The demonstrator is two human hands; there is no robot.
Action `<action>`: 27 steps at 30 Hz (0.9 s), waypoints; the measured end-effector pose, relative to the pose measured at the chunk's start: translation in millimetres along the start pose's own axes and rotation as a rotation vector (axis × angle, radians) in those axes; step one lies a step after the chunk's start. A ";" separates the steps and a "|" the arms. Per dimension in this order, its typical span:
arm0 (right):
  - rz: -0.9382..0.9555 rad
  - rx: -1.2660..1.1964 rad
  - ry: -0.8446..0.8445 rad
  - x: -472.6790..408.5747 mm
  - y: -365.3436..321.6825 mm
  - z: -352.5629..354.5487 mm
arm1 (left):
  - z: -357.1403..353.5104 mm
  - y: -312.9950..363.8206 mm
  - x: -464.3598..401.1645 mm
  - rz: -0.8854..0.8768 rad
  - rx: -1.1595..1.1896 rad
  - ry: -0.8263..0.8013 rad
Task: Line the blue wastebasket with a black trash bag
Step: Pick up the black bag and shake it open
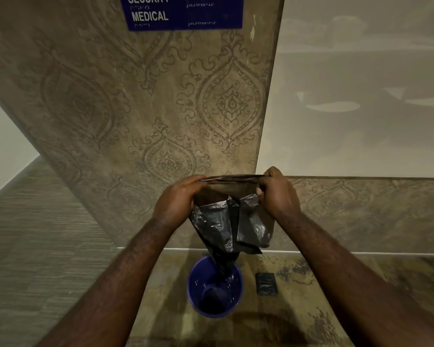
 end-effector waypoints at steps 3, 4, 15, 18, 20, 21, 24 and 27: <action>-0.035 0.025 -0.074 0.0 6.6 -12.7 | 11.4 -8.7 4.0 0.100 -0.040 0.091; -0.018 0.071 -0.045 0.9 4.5 -10.9 | 15.8 -10.1 5.2 0.134 -0.054 0.126; -0.028 0.433 -0.475 -2.8 14.1 -27.3 | 23.2 -38.8 1.1 0.317 -0.078 -0.044; 0.014 0.313 -0.235 -19.0 -7.1 14.5 | 51.3 -24.5 -11.0 0.261 -0.189 0.078; 0.011 0.085 0.057 -17.4 -24.9 56.1 | 80.7 3.5 -9.6 0.190 -0.251 0.296; 0.016 0.011 0.182 -10.2 -33.5 74.3 | 90.3 18.0 -4.7 0.133 -0.266 0.388; -0.016 -0.207 0.253 16.1 -37.0 79.5 | 69.7 32.5 16.8 -0.018 -0.254 0.353; 0.004 0.076 -0.255 36.7 -4.3 -5.1 | -16.2 -26.2 50.3 0.149 -0.161 -0.189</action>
Point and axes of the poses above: each hand's wrist, its own x-axis away from the middle knuckle, its own z-axis out of the back of the hand, y = z × x, the point moved 9 cm from there along -x, towards the middle knuckle, and after that the axes turned 4 degrees about -z, right-handed, at the moved point
